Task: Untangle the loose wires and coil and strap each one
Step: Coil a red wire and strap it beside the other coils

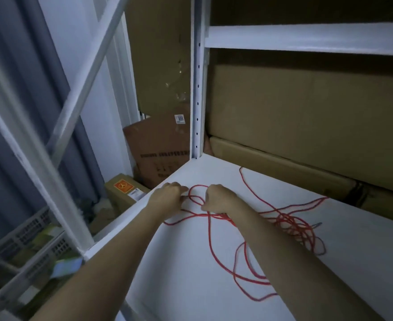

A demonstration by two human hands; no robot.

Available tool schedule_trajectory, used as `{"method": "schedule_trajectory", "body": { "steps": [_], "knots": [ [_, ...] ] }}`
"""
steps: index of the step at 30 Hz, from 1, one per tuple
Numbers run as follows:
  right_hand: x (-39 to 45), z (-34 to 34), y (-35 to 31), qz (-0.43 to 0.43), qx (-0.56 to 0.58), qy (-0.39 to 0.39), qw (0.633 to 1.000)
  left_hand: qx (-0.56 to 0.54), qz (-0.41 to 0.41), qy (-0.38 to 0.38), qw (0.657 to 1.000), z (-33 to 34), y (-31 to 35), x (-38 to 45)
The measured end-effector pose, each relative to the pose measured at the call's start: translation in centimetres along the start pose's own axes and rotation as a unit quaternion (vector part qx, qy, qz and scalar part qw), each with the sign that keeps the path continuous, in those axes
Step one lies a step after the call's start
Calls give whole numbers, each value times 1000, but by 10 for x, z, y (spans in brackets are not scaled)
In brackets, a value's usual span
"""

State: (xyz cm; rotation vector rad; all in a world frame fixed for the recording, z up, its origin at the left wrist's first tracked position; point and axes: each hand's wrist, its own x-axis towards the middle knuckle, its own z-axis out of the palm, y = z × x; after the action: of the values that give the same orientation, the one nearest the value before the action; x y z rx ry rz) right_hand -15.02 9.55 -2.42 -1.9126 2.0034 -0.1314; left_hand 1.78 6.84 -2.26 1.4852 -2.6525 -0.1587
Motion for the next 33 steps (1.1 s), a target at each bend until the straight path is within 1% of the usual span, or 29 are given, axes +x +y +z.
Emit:
{"method": "schedule_trajectory", "body": {
  "steps": [1,2,4,6,7,8,10,11,12,13,14,15,17,19,20,21,23,24,25,26,27,29,30,31,32,33],
  "knots": [
    [2,2,0,10,25,-1,1000,-4,37,-11,999,4,-1,7],
    [2,3,2,15,56,15,998,-8,76,-13,997,7,-1,14],
    [-4,-1,6,19,121,57,991,-50,129,15,990,10,-4,24],
    [-16,-7,9,21,214,62,975,-149,143,53,977,5,-4,30],
    [-25,-10,9,24,260,69,963,-206,153,52,965,-2,-2,33],
    [-32,-15,7,19,292,87,952,-263,155,42,951,-11,1,34],
    [-53,-23,3,23,354,171,919,-378,157,-26,912,-31,13,34],
    [-64,-26,0,29,395,212,893,-437,155,-70,883,-41,20,31],
    [-77,-29,-4,36,438,246,864,-497,152,-122,846,-50,27,27],
    [-91,-30,-8,39,473,272,837,-559,145,-179,796,-58,34,21],
    [-104,-29,-14,39,494,290,818,-618,139,-232,738,-65,39,14],
    [-118,-27,-21,42,498,302,812,-666,134,-268,683,-71,44,6],
    [-146,-16,-33,61,469,316,823,-742,119,-282,596,-80,51,-7],
    [-173,-2,-45,89,436,335,831,-809,100,-259,519,-88,57,-16],
    [-185,4,-51,106,413,345,836,-830,100,-246,490,-91,60,-20],
    [-196,9,-57,126,369,353,850,-844,108,-239,469,-95,63,-23],
    [-213,14,-66,164,214,339,901,-855,140,-241,437,-101,72,-31],
    [-219,14,-71,170,123,328,921,-854,158,-236,435,-103,77,-36],
    [-224,13,-77,157,54,329,930,-849,175,-220,447,-105,83,-41],
    [-229,12,-83,128,21,338,932,-837,189,-196,475,-105,88,-46],
    [-234,8,-89,96,9,350,932,-816,204,-170,513,-106,93,-50],
    [-244,-3,-98,54,-10,376,925,-737,264,-117,611,-103,97,-58],
    [-249,-12,-98,44,-12,402,914,-678,307,-94,661,-101,98,-61],
    [-253,-23,-96,36,-3,442,896,-615,346,-82,704,-99,99,-63],
    [-255,-37,-92,26,9,485,874,-559,371,-82,737,-99,100,-65],
    [-256,-51,-86,20,17,521,853,-523,382,-95,756,-102,101,-68]
  ]
}}
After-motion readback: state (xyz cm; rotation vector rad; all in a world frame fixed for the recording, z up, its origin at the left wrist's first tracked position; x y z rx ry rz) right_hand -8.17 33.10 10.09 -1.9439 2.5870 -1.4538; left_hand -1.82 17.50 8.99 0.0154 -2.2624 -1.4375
